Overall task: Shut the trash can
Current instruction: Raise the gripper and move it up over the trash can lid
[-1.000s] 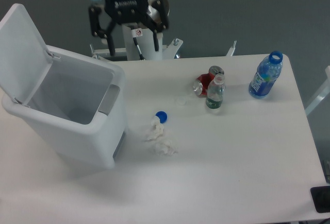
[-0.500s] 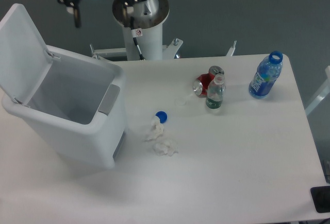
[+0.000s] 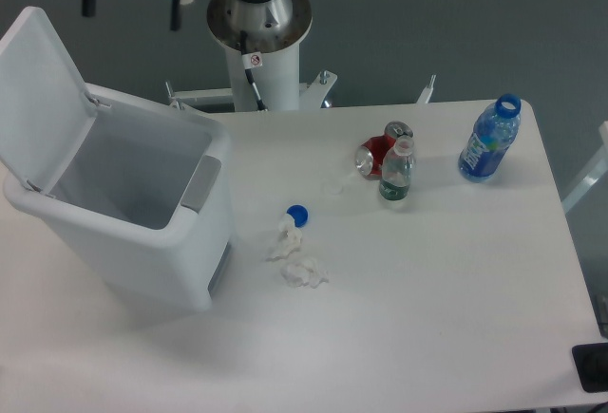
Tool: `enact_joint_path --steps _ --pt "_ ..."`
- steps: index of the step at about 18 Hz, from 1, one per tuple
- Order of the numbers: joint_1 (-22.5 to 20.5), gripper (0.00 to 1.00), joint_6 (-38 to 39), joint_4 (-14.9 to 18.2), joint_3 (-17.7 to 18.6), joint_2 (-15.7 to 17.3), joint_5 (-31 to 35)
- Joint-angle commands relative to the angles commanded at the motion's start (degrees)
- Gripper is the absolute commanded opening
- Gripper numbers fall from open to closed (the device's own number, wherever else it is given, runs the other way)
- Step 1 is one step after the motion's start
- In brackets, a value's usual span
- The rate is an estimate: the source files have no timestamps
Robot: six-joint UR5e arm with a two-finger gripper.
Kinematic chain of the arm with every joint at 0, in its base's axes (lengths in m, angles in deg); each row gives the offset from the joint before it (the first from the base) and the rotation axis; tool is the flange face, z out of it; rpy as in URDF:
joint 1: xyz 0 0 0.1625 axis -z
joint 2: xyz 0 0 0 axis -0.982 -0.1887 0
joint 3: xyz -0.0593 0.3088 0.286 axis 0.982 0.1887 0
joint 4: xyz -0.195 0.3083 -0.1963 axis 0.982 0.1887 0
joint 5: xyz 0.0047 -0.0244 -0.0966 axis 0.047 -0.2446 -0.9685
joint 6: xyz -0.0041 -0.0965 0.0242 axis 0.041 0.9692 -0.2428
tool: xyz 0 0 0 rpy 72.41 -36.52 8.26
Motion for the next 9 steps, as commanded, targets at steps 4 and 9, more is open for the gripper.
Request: enact_joint_path --steps 4,9 --pt "1.32 0.57 -0.35 -0.44 -0.35 -0.62 -2.71" --pt "1.58 0.57 -0.35 -1.58 -0.97 -0.79 -6.50"
